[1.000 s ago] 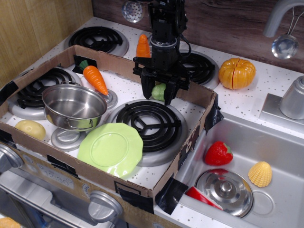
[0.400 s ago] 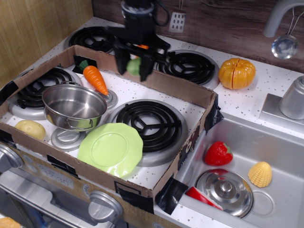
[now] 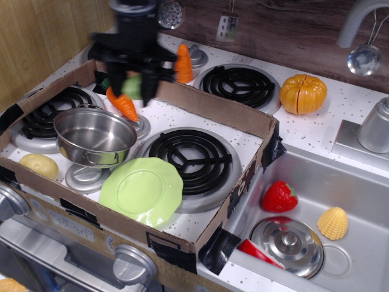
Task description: Put broccoli in pot
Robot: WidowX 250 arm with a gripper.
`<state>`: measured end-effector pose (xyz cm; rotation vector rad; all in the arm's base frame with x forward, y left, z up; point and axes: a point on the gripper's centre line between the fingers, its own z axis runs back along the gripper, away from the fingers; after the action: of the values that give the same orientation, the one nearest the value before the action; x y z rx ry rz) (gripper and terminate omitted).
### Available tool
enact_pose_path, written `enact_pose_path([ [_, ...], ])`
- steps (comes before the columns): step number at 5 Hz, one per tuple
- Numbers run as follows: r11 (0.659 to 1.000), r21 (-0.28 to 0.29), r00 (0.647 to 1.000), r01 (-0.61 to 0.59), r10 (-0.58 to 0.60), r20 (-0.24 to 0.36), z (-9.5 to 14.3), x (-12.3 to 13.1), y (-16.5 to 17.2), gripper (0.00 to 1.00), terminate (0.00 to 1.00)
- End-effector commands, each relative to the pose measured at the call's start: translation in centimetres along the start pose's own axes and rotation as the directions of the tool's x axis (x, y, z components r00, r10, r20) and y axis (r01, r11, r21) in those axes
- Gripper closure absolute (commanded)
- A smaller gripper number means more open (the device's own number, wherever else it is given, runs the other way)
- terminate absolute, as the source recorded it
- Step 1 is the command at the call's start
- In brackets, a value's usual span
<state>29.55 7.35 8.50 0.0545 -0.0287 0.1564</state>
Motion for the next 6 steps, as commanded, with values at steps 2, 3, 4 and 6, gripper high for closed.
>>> enact_pose_path([
  [2, 0.999, -0.008, 0.998, -0.035, 0.036, 0.060, 0.5, -2.0, 3.5, 0.00, 0.00],
  [3, 1.000, 0.007, 0.998, -0.004, 0.004, 0.063, 0.8, -1.7, 3.6, 0.00, 0.00],
  [4, 1.000, 0.027, 0.998, 0.008, -0.010, 0.062, 1.6, -1.5, 3.6, 0.00, 0.00],
  [6, 1.000, 0.026, 0.997, 0.002, -0.004, 0.079, 2.0, -1.8, 3.2, 0.00, 0.00],
])
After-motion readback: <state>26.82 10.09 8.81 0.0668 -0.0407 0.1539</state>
